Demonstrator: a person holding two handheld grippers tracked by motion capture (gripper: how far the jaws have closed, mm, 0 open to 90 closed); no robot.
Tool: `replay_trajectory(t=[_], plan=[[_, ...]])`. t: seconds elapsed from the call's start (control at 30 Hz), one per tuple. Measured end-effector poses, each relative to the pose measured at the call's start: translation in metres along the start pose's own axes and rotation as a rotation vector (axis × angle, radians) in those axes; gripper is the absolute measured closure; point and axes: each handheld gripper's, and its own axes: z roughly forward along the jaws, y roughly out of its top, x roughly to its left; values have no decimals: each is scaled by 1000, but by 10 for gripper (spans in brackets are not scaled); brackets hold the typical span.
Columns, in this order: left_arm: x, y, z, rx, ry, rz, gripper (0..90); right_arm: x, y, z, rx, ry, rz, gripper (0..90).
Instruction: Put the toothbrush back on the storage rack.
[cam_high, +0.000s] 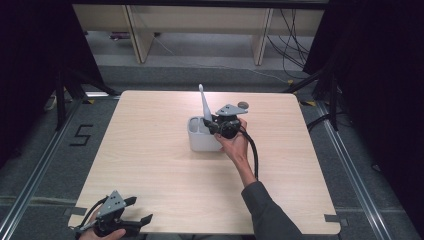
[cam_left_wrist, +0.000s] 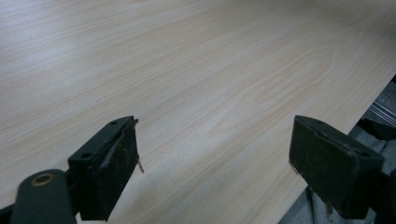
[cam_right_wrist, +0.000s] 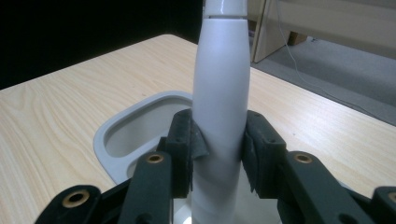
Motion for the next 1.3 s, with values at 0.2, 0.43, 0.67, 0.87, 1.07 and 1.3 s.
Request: replay_trajectory(t=[0.2, 0.43, 0.67, 0.87, 1.07, 1.3], plan=[[0, 0, 0, 1, 4, 1, 149, 1, 0, -1, 22, 4, -1, 664], [0, 0, 0, 0, 1, 1, 149, 2, -1, 2, 30, 5, -1, 664], [0, 0, 0, -3, -2, 1, 149, 3, -1, 3, 50, 3, -19, 664], [0, 0, 0, -3, -2, 2, 149, 4, 0, 3, 58, 4, -8, 664], [0, 0, 0, -3, -2, 1, 149, 4, 3, 0, 43, 10, 3, 656], [0, 0, 0, -3, -2, 1, 149, 4, 7, -3, 31, 11, -16, 546]])
